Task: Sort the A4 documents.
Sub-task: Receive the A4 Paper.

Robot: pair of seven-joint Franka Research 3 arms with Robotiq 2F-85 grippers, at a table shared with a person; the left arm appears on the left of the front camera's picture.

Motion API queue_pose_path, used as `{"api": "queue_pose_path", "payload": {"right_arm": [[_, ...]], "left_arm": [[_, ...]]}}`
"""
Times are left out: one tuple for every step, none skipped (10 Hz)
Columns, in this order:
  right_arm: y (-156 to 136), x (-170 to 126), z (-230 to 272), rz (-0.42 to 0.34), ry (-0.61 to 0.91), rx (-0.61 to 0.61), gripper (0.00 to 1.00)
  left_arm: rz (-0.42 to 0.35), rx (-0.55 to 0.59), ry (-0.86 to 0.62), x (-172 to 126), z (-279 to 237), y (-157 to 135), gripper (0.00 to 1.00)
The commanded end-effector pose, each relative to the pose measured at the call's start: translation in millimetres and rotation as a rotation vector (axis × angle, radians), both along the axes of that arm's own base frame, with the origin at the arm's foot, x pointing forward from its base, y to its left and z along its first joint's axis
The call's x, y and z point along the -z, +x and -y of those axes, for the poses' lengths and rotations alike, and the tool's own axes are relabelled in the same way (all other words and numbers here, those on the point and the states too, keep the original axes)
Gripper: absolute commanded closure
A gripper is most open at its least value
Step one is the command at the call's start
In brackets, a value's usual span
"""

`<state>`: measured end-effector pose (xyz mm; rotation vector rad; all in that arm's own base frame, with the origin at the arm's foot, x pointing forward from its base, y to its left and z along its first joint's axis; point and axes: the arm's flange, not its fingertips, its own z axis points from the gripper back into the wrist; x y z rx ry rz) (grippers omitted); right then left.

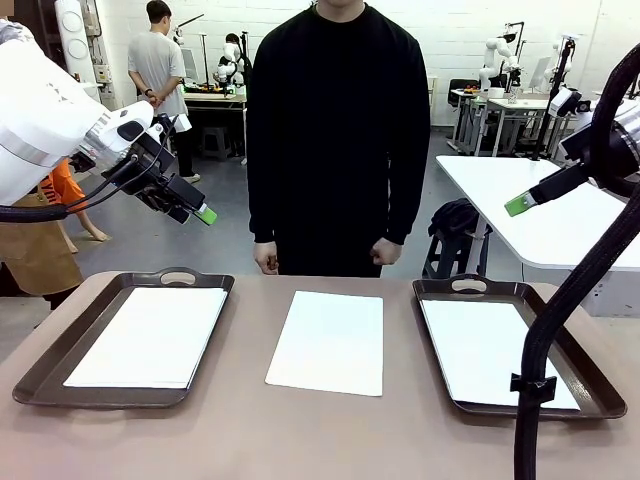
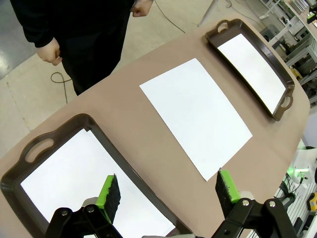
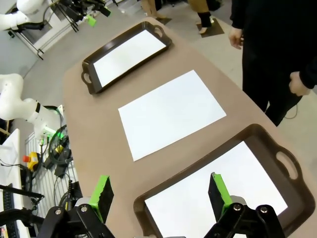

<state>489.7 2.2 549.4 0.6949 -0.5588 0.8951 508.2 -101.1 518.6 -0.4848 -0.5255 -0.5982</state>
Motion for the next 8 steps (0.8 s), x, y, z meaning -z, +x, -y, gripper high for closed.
{"api": "queue_pose_path", "payload": {"right_arm": [[0.0, -0.2, -1.3, 0.001, 0.004, -0.001, 0.0], [0.0, -0.2, -1.3, 0.001, 0.004, -0.001, 0.0], [0.0, -0.2, -1.3, 0.001, 0.004, -0.001, 0.0], [0.0, -0.2, -1.3, 0.001, 0.004, -0.001, 0.0], [0.0, -0.2, -1.3, 0.001, 0.004, -0.001, 0.0], [0.0, -0.2, -1.3, 0.001, 0.004, -0.001, 0.0], [0.0, -0.2, -1.3, 0.001, 0.004, -0.001, 0.0], [0.0, -0.2, -1.3, 0.001, 0.004, -0.001, 0.0]], "left_arm": [[0.007, -0.006, 0.0, -0.6, -0.8, 0.1, 0.0], [0.007, -0.006, 0.0, -0.6, -0.8, 0.1, 0.0], [0.007, -0.006, 0.0, -0.6, -0.8, 0.1, 0.0], [0.007, -0.006, 0.0, -0.6, -0.8, 0.1, 0.0], [0.007, -0.006, 0.0, -0.6, -0.8, 0.1, 0.0], [0.007, -0.006, 0.0, -0.6, -0.8, 0.1, 0.0], [0.007, -0.006, 0.0, -0.6, -0.8, 0.1, 0.0], [0.007, -0.006, 0.0, -0.6, -0.8, 0.1, 0.0]]}}
